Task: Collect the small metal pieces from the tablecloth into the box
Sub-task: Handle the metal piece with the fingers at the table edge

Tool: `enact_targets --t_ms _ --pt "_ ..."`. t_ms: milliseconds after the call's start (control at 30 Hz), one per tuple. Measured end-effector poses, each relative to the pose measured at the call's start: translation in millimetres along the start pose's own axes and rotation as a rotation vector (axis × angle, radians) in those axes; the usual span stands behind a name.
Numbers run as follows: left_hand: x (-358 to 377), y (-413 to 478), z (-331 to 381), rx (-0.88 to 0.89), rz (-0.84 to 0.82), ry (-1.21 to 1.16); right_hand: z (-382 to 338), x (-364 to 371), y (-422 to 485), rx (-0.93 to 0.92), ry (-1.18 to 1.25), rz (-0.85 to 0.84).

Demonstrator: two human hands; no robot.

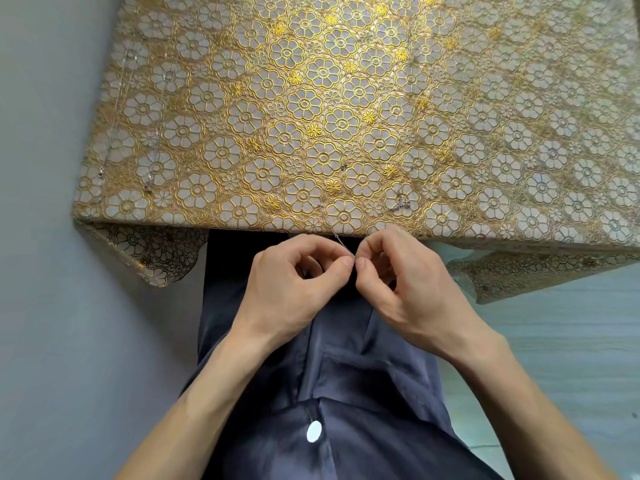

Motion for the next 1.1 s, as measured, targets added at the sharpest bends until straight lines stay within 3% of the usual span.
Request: enact_targets --t_ms 400,1100 --pt "-0.4 2.0 -6.8 -0.061 -0.066 -0.044 -1.4 2.7 0.4 -0.07 -0.118 0.006" --pt "-4.5 6.2 -6.8 -0.072 -0.102 -0.056 0.4 4.2 1.5 -0.029 -0.002 -0.027"
Point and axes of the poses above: each hand's wrist, its own y-axis towards the middle knuckle, its own x-axis out of the palm, z = x × y, the point moved 4 cm from there along y, towards the middle knuckle, and after that the axes turned 2 degrees about z, right-handed, at the moved point
